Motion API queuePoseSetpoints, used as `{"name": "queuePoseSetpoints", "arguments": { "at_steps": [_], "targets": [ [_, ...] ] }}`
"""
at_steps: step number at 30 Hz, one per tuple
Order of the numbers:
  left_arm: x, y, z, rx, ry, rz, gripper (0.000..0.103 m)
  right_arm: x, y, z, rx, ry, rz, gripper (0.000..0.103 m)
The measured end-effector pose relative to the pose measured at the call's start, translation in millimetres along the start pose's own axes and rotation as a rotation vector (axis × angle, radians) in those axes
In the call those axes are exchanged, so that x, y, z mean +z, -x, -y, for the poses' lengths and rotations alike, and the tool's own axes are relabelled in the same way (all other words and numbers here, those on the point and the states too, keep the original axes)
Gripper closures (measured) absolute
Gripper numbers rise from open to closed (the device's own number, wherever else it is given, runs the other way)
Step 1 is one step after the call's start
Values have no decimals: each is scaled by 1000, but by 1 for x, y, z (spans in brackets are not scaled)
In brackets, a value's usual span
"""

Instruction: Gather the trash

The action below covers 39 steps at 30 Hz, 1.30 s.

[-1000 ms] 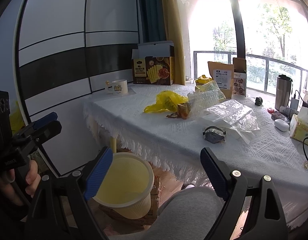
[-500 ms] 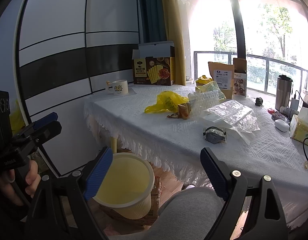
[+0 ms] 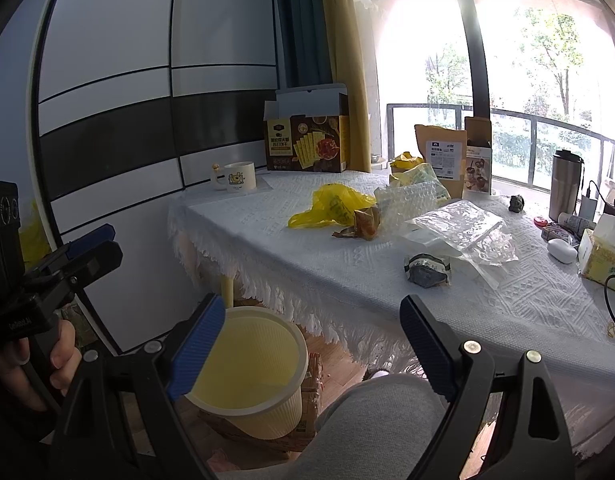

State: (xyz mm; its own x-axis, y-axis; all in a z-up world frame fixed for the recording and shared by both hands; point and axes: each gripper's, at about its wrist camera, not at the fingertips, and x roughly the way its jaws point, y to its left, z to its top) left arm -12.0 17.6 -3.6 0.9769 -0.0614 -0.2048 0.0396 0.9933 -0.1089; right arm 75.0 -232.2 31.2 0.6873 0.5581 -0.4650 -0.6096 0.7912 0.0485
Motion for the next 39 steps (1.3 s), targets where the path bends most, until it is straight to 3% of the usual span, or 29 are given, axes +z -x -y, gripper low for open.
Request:
{"name": "queuePoseSetpoints", "arguments": {
  "at_steps": [12,21,39],
  "targets": [
    [3,-2,2,-5,-5,-1,3,0,0,-1,0,0,0,15],
    [13,-25,3,-3,-30,-15,3,0,-2,11,-10,-19,-2,15],
    [29,-156,-1,-24,-65,-174,3,6,-53,96,-88,-104,-32,15]
  ]
}}
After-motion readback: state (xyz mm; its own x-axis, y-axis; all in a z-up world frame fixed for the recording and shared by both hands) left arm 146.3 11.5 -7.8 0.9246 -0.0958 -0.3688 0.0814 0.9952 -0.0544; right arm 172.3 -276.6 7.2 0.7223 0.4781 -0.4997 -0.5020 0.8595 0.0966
